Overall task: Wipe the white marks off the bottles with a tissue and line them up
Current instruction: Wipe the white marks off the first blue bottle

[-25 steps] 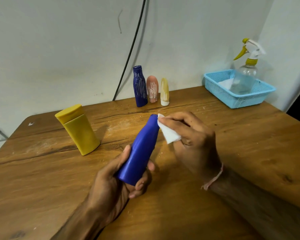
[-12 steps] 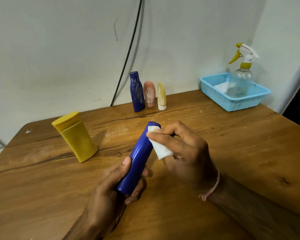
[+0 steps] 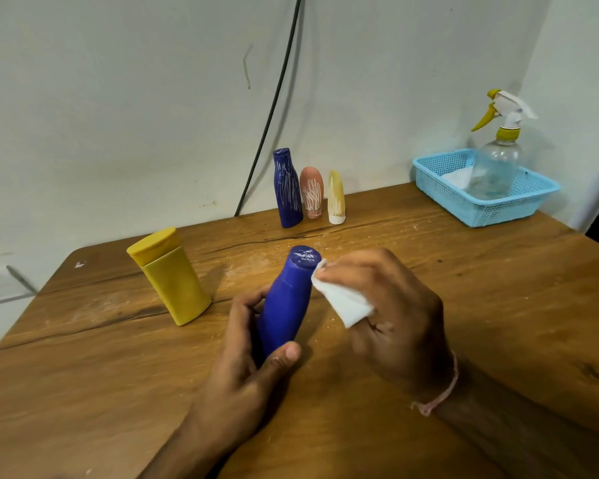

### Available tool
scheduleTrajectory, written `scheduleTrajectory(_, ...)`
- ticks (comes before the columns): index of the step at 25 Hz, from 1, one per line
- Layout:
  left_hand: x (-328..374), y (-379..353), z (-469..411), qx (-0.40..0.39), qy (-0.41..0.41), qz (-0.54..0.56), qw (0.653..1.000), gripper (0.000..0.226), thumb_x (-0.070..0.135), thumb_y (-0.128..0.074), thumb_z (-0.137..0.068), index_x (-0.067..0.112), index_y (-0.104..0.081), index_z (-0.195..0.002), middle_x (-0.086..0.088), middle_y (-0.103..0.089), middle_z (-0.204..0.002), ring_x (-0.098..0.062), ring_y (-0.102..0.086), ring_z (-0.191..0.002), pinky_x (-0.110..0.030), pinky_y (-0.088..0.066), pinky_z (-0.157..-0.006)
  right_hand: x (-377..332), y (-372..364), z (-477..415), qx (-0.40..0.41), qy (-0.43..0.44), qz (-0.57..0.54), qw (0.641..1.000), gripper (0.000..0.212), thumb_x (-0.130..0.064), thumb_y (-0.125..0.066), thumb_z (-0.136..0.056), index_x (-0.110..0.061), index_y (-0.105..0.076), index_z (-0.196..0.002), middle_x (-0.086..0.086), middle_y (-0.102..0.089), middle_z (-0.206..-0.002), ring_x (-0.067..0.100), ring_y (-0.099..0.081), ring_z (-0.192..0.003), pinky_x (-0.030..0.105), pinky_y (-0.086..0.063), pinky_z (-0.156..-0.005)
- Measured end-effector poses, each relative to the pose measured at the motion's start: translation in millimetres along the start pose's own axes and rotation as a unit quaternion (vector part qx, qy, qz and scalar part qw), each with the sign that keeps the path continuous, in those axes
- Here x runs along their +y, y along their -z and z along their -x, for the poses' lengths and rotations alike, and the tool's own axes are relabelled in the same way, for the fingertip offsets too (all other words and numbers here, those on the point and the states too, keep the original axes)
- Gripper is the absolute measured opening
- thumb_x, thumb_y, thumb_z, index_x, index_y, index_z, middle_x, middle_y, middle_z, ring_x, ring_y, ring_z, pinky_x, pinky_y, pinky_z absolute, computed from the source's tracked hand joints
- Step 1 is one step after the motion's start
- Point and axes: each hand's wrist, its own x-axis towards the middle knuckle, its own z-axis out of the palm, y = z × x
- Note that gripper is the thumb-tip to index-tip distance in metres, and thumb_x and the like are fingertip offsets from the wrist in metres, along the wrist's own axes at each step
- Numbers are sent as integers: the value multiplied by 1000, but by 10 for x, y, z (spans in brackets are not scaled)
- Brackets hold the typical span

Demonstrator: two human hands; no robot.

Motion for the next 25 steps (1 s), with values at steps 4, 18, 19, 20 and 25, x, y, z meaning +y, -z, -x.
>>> scheduleTrajectory(4,-14,40,-13,-6,-5,-72,997,59,53,-71,-79,49,-45,-131,23,-54,-126,-12,-58,-115,-33,-49,-96,30,-11,-46,45,-46,-4,998,27,2,-63,-86,3,-70,-112,17,-69,-109,17,-65,-100,18,-54,-81)
scheduleTrajectory(18,-86,113,-45,-7,-5,-113,994,59,46,-71,-82,38,-51,-137,7,-56,-129,-22,-58,-115,-55,-52,-97,46,-11,-21,-22,-20,-1,1000,29,11,-70,-83,-1,-74,-108,13,-71,-103,17,-67,-97,14,-51,-87)
scheduleTrajectory(19,-91,117,-46,-8,-9,-120,993,59,46,-71,-82,37,-51,-137,7,-56,-129,-22,-58,-116,-55,-52,-98,54,3,-32,-27,-11,-4,1000,26,7,-69,-83,-1,-75,-107,13,-71,-102,17,-67,-96,13,-50,-86)
scheduleTrajectory(20,-91,116,-47,-8,-11,-125,992,60,47,-70,-82,37,-51,-138,8,-56,-128,-21,-57,-116,-54,-51,-98,71,11,-43,-28,-11,1,1000,24,5,-67,-82,-1,-75,-104,13,-71,-101,16,-66,-95,12,-50,-86)
scheduleTrajectory(25,-98,126,-59,-15,-7,-117,993,60,45,-71,-81,39,-52,-137,8,-57,-129,-21,-57,-117,-55,-50,-100,124,12,-59,-35,-28,20,999,26,8,-68,-82,-1,-76,-104,12,-71,-101,16,-66,-96,12,-51,-85)
